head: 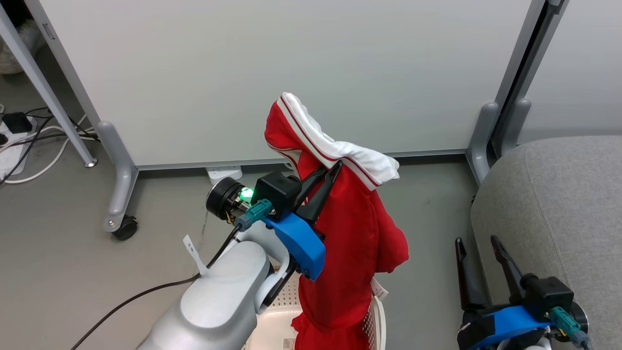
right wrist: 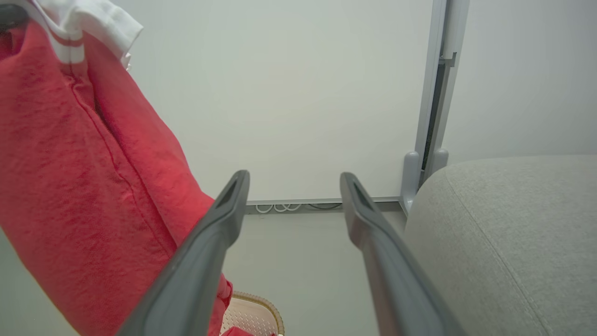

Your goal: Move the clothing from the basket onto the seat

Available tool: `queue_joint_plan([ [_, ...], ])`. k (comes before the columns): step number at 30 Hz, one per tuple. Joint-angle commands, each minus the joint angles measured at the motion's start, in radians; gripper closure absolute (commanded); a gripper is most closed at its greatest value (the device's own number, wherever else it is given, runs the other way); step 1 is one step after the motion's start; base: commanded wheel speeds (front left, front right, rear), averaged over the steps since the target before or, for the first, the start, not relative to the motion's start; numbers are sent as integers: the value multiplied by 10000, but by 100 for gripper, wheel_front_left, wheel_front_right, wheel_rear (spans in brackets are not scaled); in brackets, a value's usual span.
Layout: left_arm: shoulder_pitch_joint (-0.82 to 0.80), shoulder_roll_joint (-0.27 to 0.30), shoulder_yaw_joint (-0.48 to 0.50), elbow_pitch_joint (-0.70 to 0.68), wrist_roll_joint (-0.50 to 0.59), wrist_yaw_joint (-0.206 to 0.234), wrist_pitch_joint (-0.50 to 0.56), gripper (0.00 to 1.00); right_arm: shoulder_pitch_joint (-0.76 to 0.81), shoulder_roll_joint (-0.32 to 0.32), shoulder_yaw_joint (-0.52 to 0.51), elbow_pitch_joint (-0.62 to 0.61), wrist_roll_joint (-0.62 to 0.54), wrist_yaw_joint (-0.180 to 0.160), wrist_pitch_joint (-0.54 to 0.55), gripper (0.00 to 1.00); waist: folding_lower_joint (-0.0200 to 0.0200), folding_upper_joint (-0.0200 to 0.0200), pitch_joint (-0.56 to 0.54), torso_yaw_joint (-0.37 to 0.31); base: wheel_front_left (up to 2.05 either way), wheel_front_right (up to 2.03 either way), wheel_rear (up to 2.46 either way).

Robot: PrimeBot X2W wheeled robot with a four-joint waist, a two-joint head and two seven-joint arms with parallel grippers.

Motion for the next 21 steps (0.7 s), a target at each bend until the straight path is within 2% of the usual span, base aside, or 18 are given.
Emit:
queue_joint_plan([
  [1, 118, 78, -6, -99, -3, 50, 8, 100, 104, -24, 51, -29, -33, -7, -7, 0, 0, 0, 3, 5, 0, 0, 0],
  [12, 372, 327, -153, -872, -85, 223, 355, 100, -173, -22, 596, -17, -148, -7, -7, 0, 0, 0, 105, 63, 0, 0, 0],
  [21, 374, 383, -241, -1146, -111, 278, 466, 100, -645, -263, 1964, 158, -175, -7, -8, 0, 0, 0, 237, 103, 0, 0, 0],
])
